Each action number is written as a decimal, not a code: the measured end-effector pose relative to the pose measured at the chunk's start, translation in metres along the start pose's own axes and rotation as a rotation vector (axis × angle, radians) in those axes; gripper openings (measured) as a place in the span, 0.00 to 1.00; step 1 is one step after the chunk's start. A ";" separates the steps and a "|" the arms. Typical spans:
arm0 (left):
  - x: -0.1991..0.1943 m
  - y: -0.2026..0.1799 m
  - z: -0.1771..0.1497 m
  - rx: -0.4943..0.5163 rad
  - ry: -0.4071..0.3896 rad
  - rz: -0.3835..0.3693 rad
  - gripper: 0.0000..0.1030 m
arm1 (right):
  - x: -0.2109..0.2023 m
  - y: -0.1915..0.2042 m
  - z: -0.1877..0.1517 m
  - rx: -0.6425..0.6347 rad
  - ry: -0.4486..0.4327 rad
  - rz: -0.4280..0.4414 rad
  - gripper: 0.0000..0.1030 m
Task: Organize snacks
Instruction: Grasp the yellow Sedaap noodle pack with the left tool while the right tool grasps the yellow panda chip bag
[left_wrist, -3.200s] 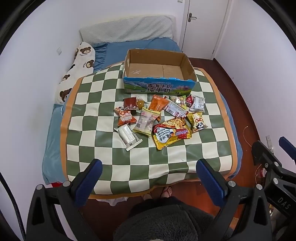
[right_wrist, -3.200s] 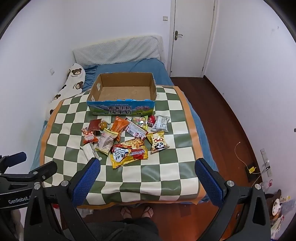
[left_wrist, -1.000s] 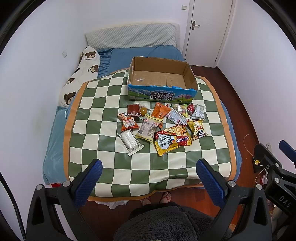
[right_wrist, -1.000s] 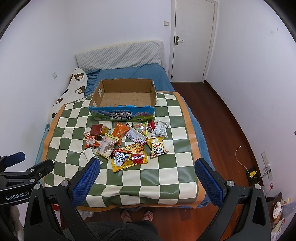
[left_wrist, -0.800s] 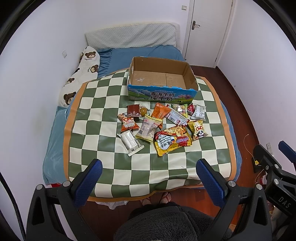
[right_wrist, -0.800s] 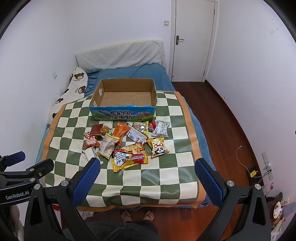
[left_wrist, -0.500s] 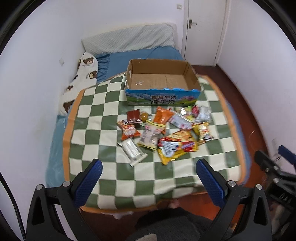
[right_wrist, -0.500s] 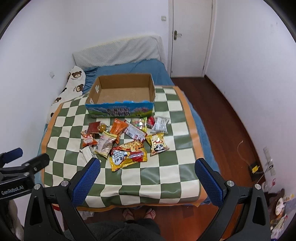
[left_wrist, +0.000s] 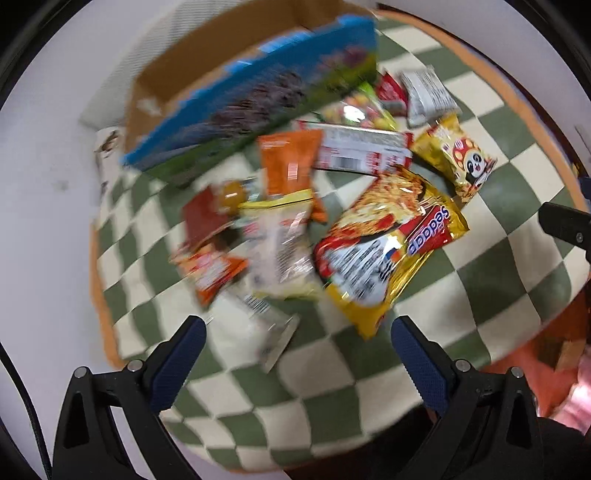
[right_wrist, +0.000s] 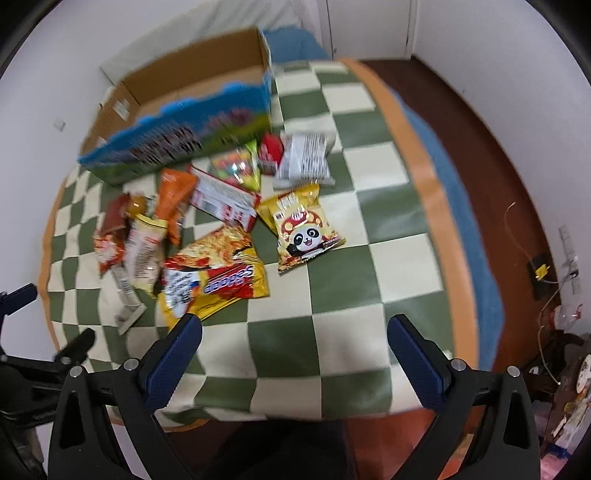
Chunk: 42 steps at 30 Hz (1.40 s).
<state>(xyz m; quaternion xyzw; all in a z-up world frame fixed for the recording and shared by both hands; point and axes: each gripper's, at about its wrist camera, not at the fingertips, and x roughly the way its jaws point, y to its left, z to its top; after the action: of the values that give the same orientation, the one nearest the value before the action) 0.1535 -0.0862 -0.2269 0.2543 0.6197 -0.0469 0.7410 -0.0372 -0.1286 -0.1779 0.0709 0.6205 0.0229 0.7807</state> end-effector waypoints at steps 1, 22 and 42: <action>0.010 -0.006 0.007 0.022 -0.001 -0.005 0.96 | 0.011 -0.002 0.004 -0.002 0.016 0.004 0.99; 0.102 -0.072 0.082 0.503 0.080 -0.287 0.79 | 0.073 -0.047 0.057 0.071 0.162 -0.088 0.98; 0.109 0.013 0.060 -0.025 0.225 -0.378 0.79 | 0.140 -0.005 0.117 -0.123 0.228 -0.021 0.62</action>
<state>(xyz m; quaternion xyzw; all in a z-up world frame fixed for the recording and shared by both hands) 0.2372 -0.0747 -0.3191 0.1279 0.7358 -0.1487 0.6482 0.1081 -0.1258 -0.2886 0.0135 0.7033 0.0607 0.7081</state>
